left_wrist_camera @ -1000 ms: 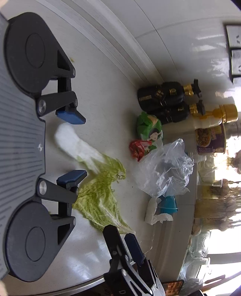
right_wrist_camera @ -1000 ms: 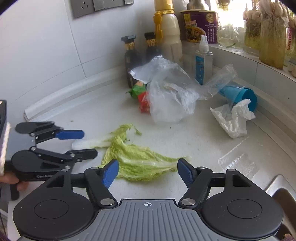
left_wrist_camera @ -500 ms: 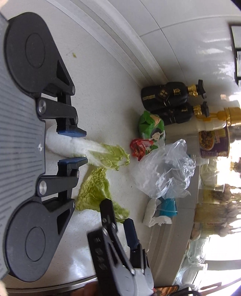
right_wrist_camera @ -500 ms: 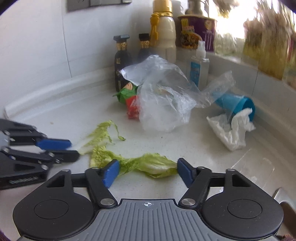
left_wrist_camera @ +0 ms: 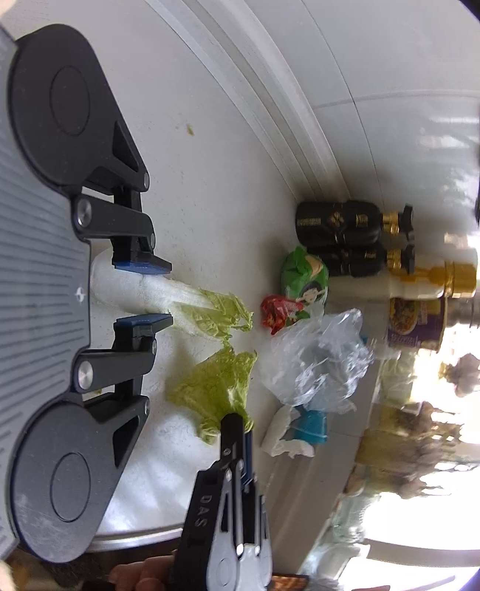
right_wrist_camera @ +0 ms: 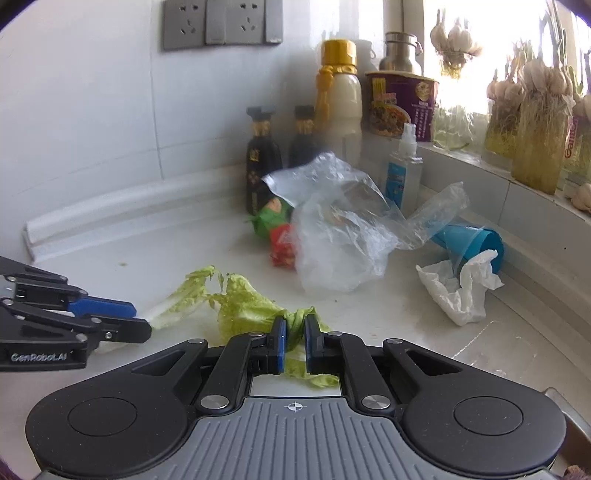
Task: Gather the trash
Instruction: 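Carry both lettuce pieces over the cream bin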
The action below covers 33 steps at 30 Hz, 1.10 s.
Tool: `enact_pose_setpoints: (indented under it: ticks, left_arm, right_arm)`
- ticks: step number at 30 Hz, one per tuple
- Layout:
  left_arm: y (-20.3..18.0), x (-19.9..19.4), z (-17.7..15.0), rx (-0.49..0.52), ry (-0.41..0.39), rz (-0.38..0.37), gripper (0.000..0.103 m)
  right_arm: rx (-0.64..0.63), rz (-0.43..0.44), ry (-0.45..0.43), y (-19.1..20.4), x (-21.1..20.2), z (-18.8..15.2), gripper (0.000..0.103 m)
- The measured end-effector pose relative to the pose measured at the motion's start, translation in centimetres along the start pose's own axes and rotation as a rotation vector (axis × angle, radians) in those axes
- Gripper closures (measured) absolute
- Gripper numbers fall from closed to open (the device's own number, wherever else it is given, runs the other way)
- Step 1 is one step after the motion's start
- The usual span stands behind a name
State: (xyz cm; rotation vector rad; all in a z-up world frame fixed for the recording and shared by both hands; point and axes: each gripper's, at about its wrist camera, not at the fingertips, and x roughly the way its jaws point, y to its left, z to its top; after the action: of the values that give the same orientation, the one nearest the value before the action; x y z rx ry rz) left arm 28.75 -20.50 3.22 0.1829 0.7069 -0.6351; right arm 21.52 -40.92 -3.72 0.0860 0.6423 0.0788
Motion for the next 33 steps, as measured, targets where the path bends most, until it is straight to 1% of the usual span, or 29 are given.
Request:
enact_pose_setpoints:
  ticks: [3, 7, 15, 27, 33]
  left_arm:
    - [0.4, -1.2, 0.1, -0.032, -0.009, 0.000, 0.083]
    - [0.7, -3.0, -0.2, -0.050, -0.019, 0.017, 0.083]
    - [2.2, -6.7, -1.3, -0.098, -0.032, 0.073, 0.083]
    - [4.9, -12.4, -3.7, -0.140, -0.072, 0.154, 0.083]
    - [6.9, -14.5, -5.2, -0.177, -0.086, 0.193, 0.083]
  right_arm:
    - [-0.019, 0.016, -0.009, 1.1, -1.2, 0.4, 0.094]
    - [-0.038, 0.045, -0.017, 3.1, -2.8, 1.0, 0.094]
    - [-0.091, 0.091, -0.030, 7.4, -5.3, 1.6, 0.094]
    - [-0.167, 0.156, -0.047, 14.0, -8.1, 2.0, 0.094]
    - [-0.212, 0.204, -0.046, 18.0, -8.6, 2.1, 0.094]
